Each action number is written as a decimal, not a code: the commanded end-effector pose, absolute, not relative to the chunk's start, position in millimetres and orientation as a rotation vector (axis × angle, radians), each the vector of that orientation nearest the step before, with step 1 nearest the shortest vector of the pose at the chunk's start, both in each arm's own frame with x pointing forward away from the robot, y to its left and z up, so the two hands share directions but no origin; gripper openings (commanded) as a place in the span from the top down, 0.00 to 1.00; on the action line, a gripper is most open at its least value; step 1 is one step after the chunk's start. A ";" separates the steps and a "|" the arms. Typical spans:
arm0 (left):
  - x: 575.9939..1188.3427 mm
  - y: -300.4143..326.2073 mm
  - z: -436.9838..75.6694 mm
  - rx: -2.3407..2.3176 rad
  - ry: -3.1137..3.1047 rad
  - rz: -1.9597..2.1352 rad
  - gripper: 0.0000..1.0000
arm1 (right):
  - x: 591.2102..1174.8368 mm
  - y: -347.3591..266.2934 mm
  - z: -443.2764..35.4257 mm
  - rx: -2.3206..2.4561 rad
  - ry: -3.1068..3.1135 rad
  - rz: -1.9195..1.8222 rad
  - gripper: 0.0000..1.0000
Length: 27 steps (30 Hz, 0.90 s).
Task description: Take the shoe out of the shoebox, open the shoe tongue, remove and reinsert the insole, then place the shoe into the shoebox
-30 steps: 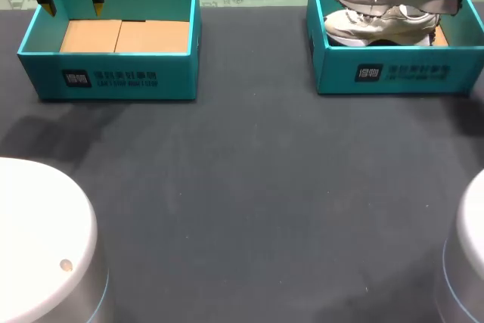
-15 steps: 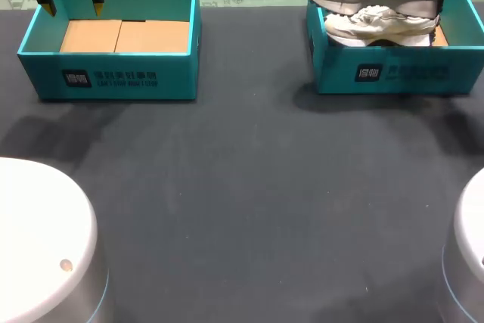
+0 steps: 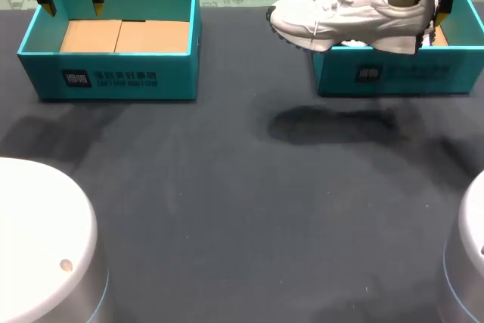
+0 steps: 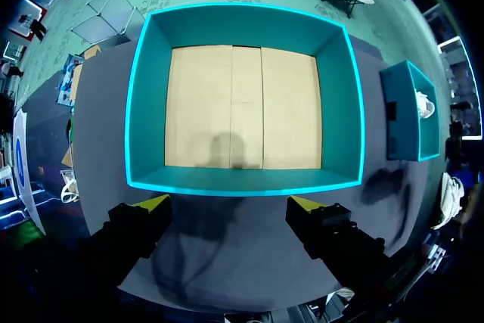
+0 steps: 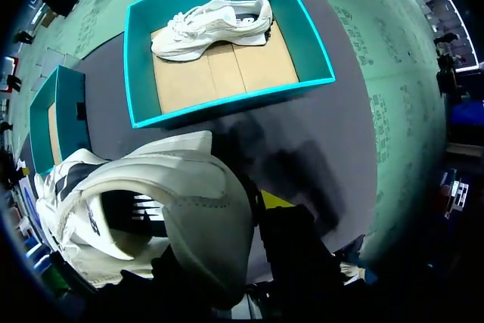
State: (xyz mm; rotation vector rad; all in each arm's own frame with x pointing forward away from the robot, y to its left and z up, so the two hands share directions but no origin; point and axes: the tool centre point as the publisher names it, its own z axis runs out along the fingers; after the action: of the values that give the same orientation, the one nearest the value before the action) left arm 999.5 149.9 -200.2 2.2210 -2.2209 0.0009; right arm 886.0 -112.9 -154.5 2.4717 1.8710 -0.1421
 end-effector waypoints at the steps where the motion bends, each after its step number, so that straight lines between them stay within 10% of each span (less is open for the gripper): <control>1: 999.6 149.9 -200.1 2.221 -2.221 0.000 0.00 | 847.9 -96.9 -163.0 2.389 1.815 -0.041 1.00; 27: 999.6 149.9 -200.1 2.221 -2.221 0.000 0.00 | 804.4 -57.3 -182.3 2.377 1.787 -0.125 1.00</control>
State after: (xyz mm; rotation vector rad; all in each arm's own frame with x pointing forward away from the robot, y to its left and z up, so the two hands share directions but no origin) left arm 999.5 150.0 -200.2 2.2211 -2.2208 0.0009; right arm 808.9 -70.1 -179.7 2.3934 1.8144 -0.1079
